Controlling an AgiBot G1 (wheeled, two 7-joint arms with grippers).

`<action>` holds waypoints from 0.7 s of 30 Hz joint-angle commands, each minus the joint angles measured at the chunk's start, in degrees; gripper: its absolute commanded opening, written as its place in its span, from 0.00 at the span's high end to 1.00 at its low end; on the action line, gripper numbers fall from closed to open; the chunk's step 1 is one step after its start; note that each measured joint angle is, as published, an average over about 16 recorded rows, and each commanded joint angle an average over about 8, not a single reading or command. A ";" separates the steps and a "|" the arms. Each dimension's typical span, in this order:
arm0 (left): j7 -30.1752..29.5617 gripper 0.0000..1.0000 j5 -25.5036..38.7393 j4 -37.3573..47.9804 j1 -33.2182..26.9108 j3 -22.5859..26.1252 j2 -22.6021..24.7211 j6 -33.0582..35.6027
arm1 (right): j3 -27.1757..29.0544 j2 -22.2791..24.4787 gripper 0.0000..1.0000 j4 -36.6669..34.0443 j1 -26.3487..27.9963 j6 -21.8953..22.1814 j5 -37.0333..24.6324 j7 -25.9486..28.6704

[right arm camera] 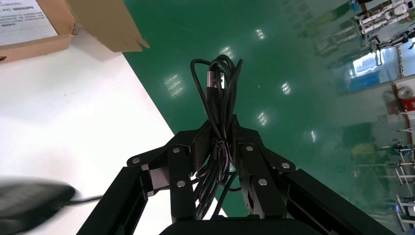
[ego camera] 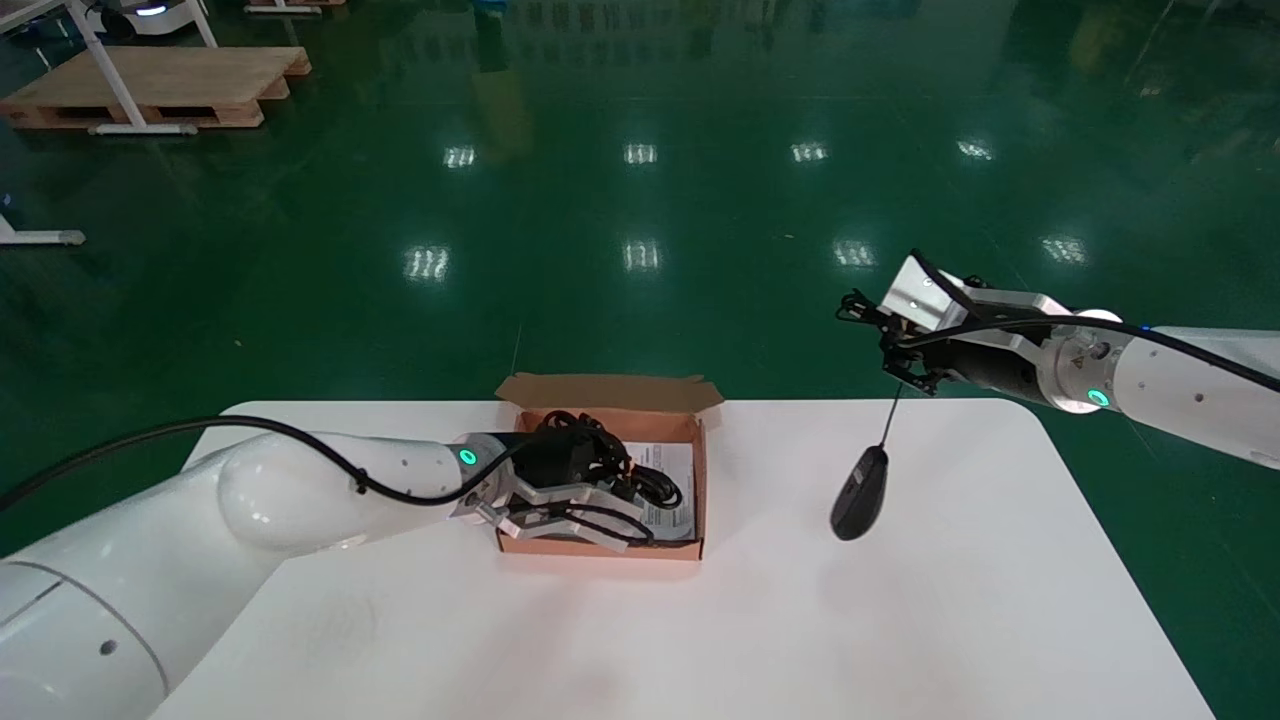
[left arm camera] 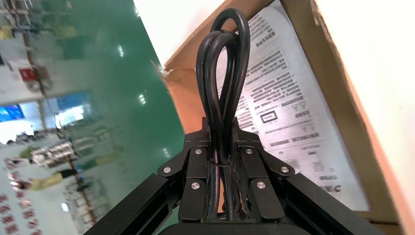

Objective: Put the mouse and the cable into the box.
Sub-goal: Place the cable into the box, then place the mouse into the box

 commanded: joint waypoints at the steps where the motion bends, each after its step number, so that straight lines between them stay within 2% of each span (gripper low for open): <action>1: -0.83 0.08 -0.90 0.26 -0.16 1.19 0.02 -0.18 | 0.00 0.01 1.00 0.01 -0.01 -0.01 0.00 0.01; 2: -1.05 0.00 -1.22 0.29 -0.17 1.43 0.03 -0.17 | 0.00 0.01 1.00 0.02 -0.01 -0.02 0.01 0.01; 21: -0.79 0.00 -0.91 0.30 -0.26 1.07 -0.07 0.05 | 0.01 0.00 1.00 -0.02 0.00 0.00 0.01 -0.02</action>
